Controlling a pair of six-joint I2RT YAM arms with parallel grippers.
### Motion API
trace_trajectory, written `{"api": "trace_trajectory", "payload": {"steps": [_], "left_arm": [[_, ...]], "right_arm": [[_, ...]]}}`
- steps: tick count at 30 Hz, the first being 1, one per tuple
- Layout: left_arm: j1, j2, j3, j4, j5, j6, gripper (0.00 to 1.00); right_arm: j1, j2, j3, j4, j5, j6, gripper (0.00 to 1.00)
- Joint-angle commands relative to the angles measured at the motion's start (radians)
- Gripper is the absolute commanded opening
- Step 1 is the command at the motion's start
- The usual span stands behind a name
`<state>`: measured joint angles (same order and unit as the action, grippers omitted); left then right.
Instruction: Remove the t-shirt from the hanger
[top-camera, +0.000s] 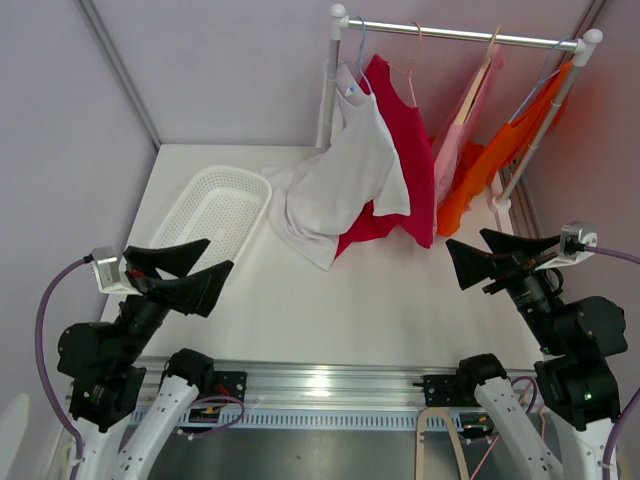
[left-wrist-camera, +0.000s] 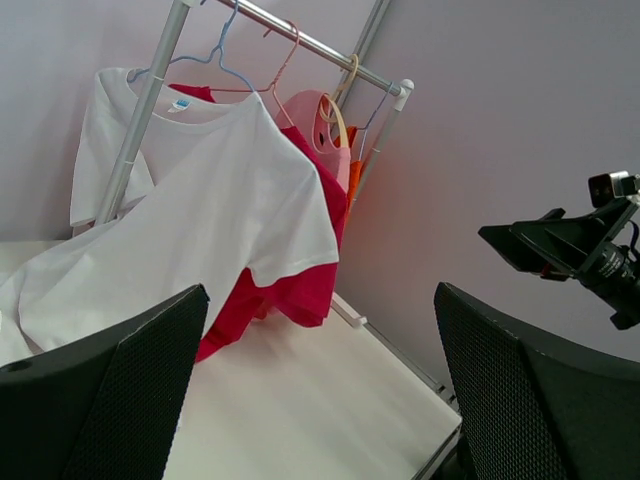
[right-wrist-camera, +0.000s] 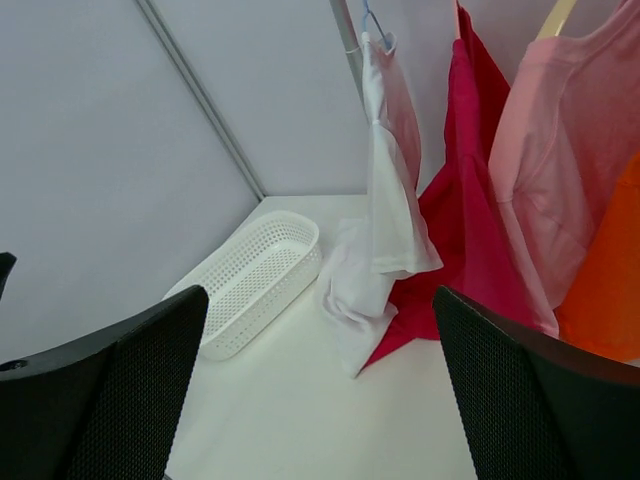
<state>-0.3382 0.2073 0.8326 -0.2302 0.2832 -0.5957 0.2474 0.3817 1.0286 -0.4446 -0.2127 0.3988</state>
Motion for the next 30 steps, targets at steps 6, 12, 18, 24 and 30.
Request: {"api": "trace_trajectory", "payload": {"steps": [6, 12, 18, 24, 30], "left_arm": [[-0.004, 0.058, 0.033, -0.009, 0.024, 0.054, 0.99], [-0.004, 0.272, 0.166, -0.064, 0.022, 0.174, 1.0], [-0.004, 0.406, 0.253, -0.063, -0.015, 0.206, 0.99], [-0.004, 0.514, 0.332, -0.11, -0.018, 0.237, 0.99], [-0.004, 0.517, 0.283, -0.058, -0.018, 0.237, 0.99]], "right_arm": [[0.003, 0.095, 0.017, 0.02, 0.056, -0.011, 1.0], [0.004, 0.727, 0.448, 0.069, -0.028, -0.142, 0.99], [0.004, 1.27, 1.18, -0.114, -0.082, -0.155, 0.95], [0.004, 1.686, 1.685, -0.27, -0.108, -0.152, 0.91], [0.03, 1.666, 1.478, -0.117, -0.148, -0.153, 0.85]]}}
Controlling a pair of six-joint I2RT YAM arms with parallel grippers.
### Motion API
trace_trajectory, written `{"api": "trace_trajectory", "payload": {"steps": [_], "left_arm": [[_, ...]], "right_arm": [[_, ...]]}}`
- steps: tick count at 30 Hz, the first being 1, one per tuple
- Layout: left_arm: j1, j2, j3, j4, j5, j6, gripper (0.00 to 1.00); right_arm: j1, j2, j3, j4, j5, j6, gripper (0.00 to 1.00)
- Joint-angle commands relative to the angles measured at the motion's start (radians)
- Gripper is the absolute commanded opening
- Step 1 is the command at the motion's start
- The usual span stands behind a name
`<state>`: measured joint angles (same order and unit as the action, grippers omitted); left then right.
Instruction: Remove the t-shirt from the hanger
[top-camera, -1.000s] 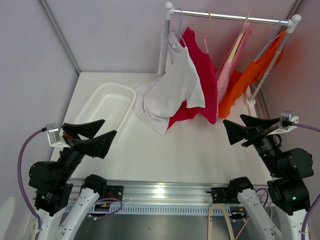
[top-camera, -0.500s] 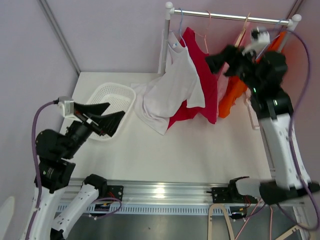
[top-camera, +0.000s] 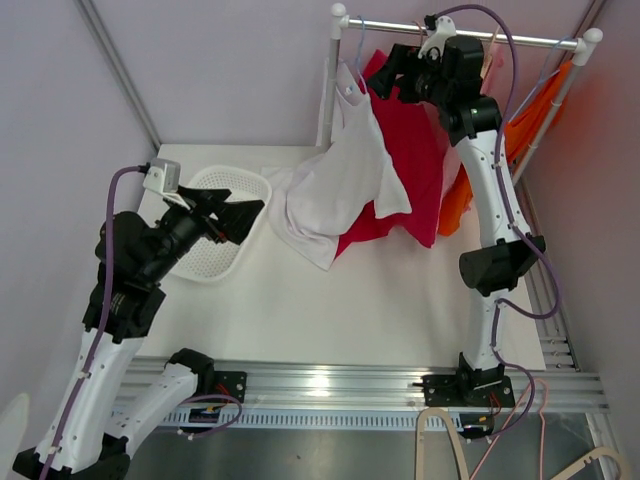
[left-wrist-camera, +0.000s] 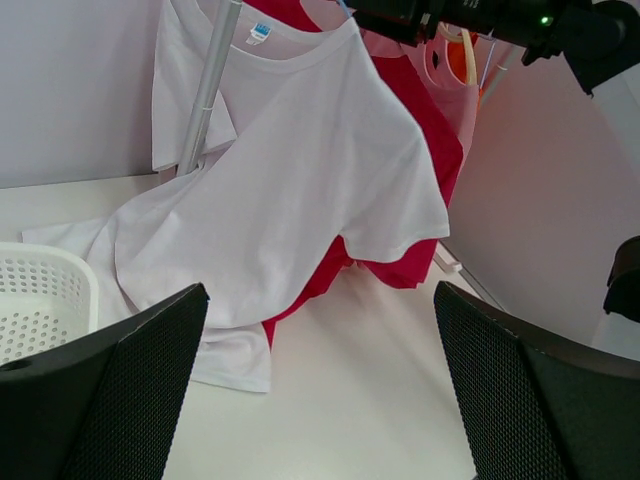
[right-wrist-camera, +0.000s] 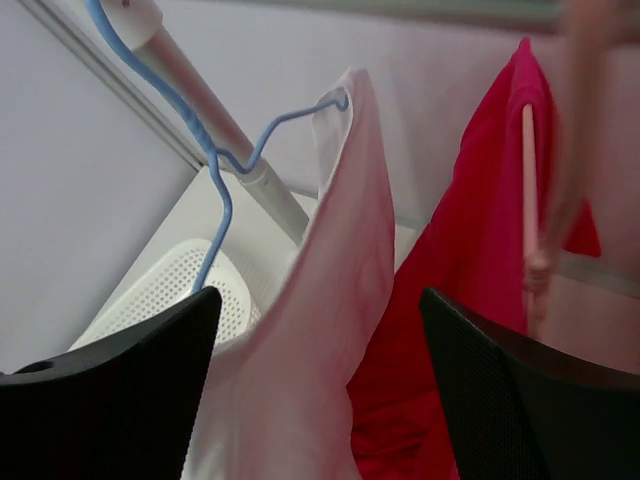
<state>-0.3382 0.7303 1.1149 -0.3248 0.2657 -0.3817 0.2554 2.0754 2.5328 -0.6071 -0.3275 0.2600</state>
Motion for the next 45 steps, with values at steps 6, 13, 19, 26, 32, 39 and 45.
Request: {"api": "trace_trajectory", "payload": {"steps": [6, 13, 19, 26, 32, 39, 45], "left_arm": [[-0.004, 0.009, -0.023, 0.056, 0.004, 0.023, 0.99], [-0.004, -0.006, -0.029, 0.072, 0.018, 0.02, 0.99], [-0.004, -0.014, -0.036, 0.076, 0.024, 0.018, 1.0], [-0.004, -0.015, -0.032, 0.072, 0.029, 0.02, 0.99], [-0.004, -0.012, -0.03, 0.075, 0.043, 0.015, 1.0], [-0.004, -0.015, -0.029, 0.07, 0.047, 0.014, 1.0], [-0.004, -0.014, -0.027, 0.061, 0.04, 0.021, 0.99]], "right_arm": [[0.073, -0.035, -0.054, 0.056, 0.01, -0.073, 0.84], [0.12, -0.159, -0.245, 0.19, 0.286, -0.068, 0.88], [0.189, -0.232, -0.353, 0.289, 0.626, -0.088, 0.89], [0.22, -0.267, -0.359, 0.32, 0.631, -0.085, 0.9], [0.234, -0.227, -0.318, 0.31, 0.542, -0.079, 0.87], [0.232, 0.006, -0.026, 0.162, 0.493, -0.085, 0.73], [0.217, 0.055, 0.021, 0.182, 0.461, -0.073, 0.69]]}}
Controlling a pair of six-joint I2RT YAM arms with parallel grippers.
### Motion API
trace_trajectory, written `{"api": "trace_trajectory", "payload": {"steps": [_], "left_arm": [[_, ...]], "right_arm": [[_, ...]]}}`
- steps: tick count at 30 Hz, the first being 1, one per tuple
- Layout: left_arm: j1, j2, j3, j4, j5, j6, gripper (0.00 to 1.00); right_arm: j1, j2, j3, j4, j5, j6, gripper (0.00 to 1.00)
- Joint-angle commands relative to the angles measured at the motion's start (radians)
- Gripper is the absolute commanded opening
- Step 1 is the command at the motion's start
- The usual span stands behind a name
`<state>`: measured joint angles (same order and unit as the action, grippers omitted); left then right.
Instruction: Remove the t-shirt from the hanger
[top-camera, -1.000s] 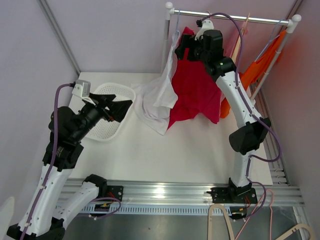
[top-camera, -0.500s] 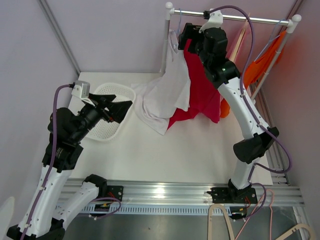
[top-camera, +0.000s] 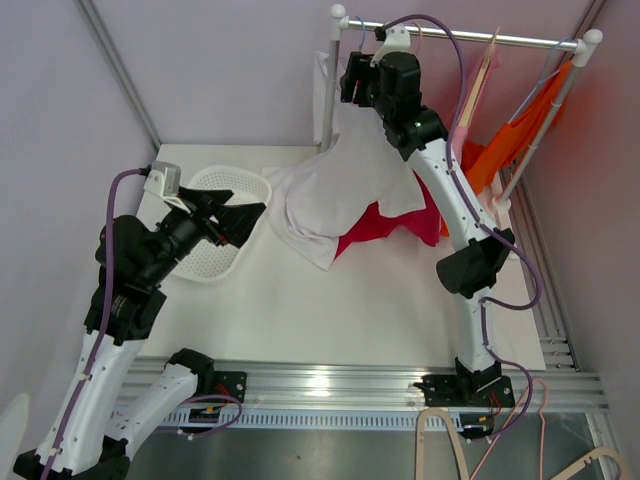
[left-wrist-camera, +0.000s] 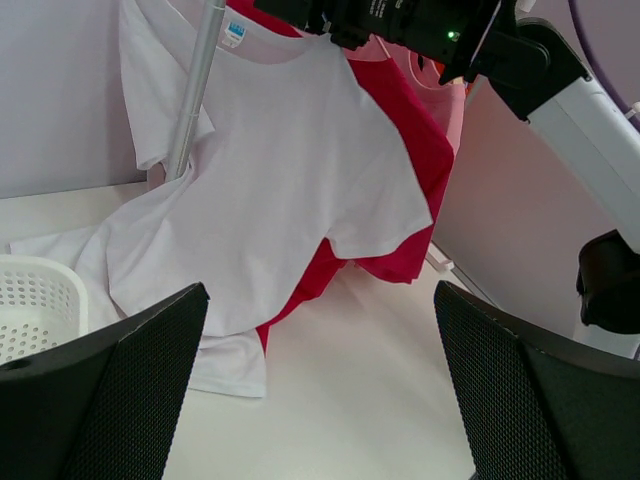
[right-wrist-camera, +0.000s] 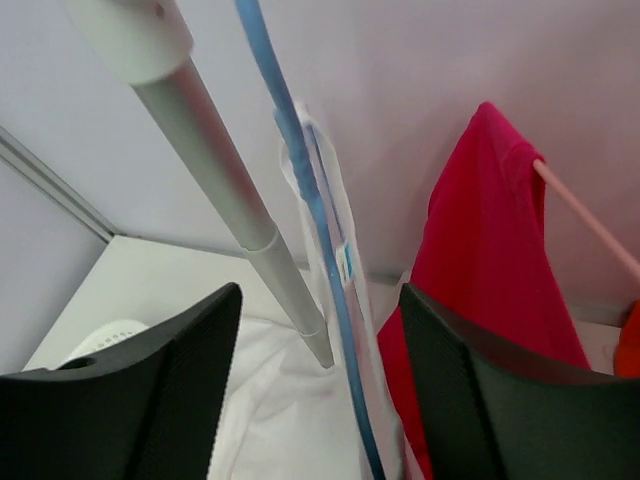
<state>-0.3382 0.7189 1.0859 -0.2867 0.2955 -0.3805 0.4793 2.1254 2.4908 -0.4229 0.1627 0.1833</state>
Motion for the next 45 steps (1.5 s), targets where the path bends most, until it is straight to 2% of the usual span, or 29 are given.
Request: {"api": "trace_trajectory", "payload": {"steps": [1, 3, 5, 8, 10, 13, 15, 18, 20, 24, 28, 31, 34, 37, 38, 39, 43, 45], "left_arm": [[-0.004, -0.003, 0.0, 0.024, 0.01, 0.02, 1.0], [-0.004, -0.001, 0.002, 0.026, 0.01, 0.022, 1.0], [-0.004, 0.001, 0.002, 0.026, 0.011, 0.02, 0.99], [-0.004, 0.001, -0.001, 0.029, 0.014, 0.02, 0.99], [-0.004, -0.001, -0.001, 0.031, 0.016, 0.02, 1.0], [-0.004, -0.001, 0.0, 0.034, 0.019, 0.02, 0.99], [-0.004, -0.001, -0.001, 0.032, 0.021, 0.02, 0.99], [-0.004, -0.003, -0.003, 0.032, 0.022, 0.023, 0.99], [-0.004, -0.004, -0.004, 0.032, 0.022, 0.022, 0.99], [-0.004, -0.004, -0.007, 0.031, 0.022, 0.026, 0.99], [-0.004, -0.003, -0.007, 0.034, 0.022, 0.028, 0.99], [-0.004, 0.004, -0.007, 0.032, 0.021, 0.031, 1.0], [-0.004, 0.008, -0.011, 0.031, 0.016, 0.035, 1.0], [-0.004, 0.016, -0.004, 0.029, 0.013, 0.035, 1.0], [-0.004, 0.017, -0.004, 0.029, 0.01, 0.035, 0.99], [-0.004, 0.017, -0.004, 0.029, 0.008, 0.035, 0.99], [-0.004, 0.014, -0.006, 0.029, -0.002, 0.037, 1.0], [-0.004, 0.016, -0.004, 0.027, -0.006, 0.038, 0.99]], "right_arm": [[-0.008, 0.007, 0.062, 0.003, -0.028, 0.001, 0.67], [-0.01, 0.002, 0.062, 0.015, -0.028, -0.007, 0.59], [-0.01, -0.005, 0.059, 0.022, -0.02, -0.018, 0.59], [-0.008, -0.013, 0.051, 0.041, 0.0, -0.034, 0.73], [-0.008, -0.019, 0.052, 0.056, 0.003, -0.053, 0.77], [-0.008, -0.022, 0.052, 0.079, 0.0, -0.071, 0.73], [-0.01, -0.021, 0.054, 0.095, -0.009, -0.076, 0.66], [-0.013, -0.019, 0.053, 0.121, -0.031, -0.088, 0.63], [-0.015, -0.015, 0.052, 0.133, -0.045, -0.097, 0.55], [-0.013, -0.007, 0.048, 0.17, -0.063, -0.114, 0.56], [-0.016, 0.001, 0.043, 0.206, -0.071, -0.133, 0.61], [-0.018, 0.008, 0.048, 0.233, -0.078, -0.136, 0.6], [-0.03, 0.033, 0.074, 0.251, -0.098, -0.131, 0.54], [-0.044, 0.06, 0.112, 0.242, -0.126, -0.108, 0.32], [-0.054, 0.062, 0.109, 0.248, -0.13, -0.101, 0.2], [-0.06, 0.062, 0.105, 0.256, -0.141, -0.094, 0.17], [-0.076, 0.07, 0.102, 0.262, -0.15, -0.071, 0.19], [-0.079, 0.073, 0.102, 0.265, -0.15, -0.071, 0.05]]}}
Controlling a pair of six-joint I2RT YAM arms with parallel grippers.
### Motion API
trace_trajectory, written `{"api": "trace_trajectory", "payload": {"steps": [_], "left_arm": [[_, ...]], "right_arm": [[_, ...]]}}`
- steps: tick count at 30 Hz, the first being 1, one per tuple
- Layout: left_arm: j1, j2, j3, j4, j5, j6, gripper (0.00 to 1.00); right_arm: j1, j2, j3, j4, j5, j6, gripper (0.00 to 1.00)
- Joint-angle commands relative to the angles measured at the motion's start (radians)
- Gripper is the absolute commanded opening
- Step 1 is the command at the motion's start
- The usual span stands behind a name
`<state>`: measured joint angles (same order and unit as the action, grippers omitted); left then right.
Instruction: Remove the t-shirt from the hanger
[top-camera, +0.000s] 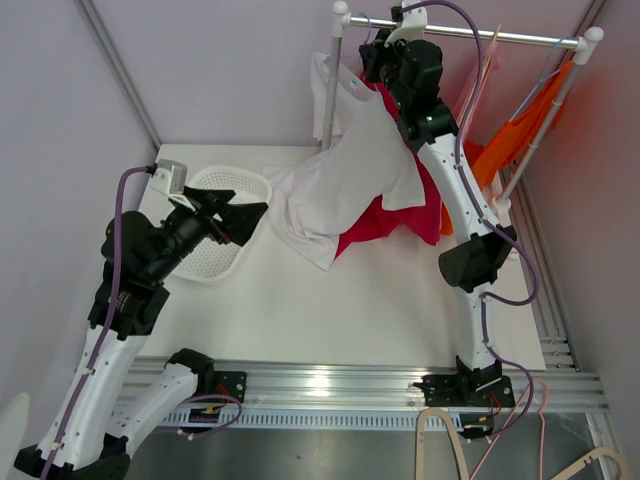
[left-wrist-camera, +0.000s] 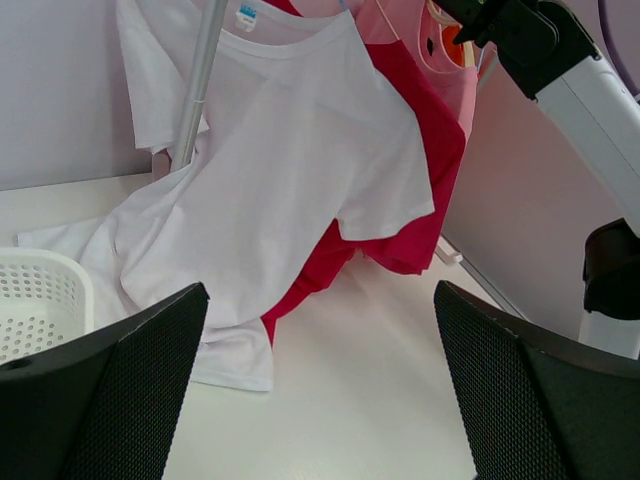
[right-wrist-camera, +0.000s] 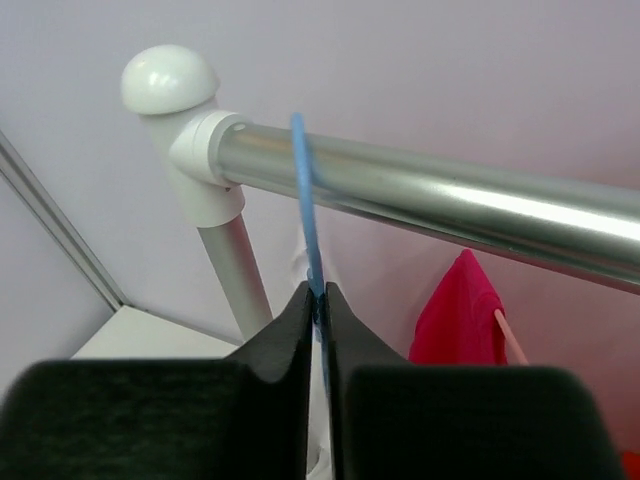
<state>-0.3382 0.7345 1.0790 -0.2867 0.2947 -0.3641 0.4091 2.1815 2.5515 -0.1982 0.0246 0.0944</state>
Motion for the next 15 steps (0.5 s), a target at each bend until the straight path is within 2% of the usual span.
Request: {"api": "trace_trajectory", "payload": {"steps": [1, 8, 15], "left_arm": [[-0.004, 0.0, 0.005, 0.027, -0.005, 0.024, 1.0], [-0.004, 0.008, 0.004, 0.029, -0.006, 0.022, 1.0], [-0.004, 0.005, 0.007, 0.035, -0.006, 0.021, 1.0]], "right_arm": [[-0.009, 0.018, 0.041, 0.042, -0.046, 0.019, 0.0], [-0.015, -0.005, 0.039, 0.048, -0.061, 0.025, 0.0], [0.002, -0.123, 0.023, 0.057, -0.026, -0.025, 0.0]]}}
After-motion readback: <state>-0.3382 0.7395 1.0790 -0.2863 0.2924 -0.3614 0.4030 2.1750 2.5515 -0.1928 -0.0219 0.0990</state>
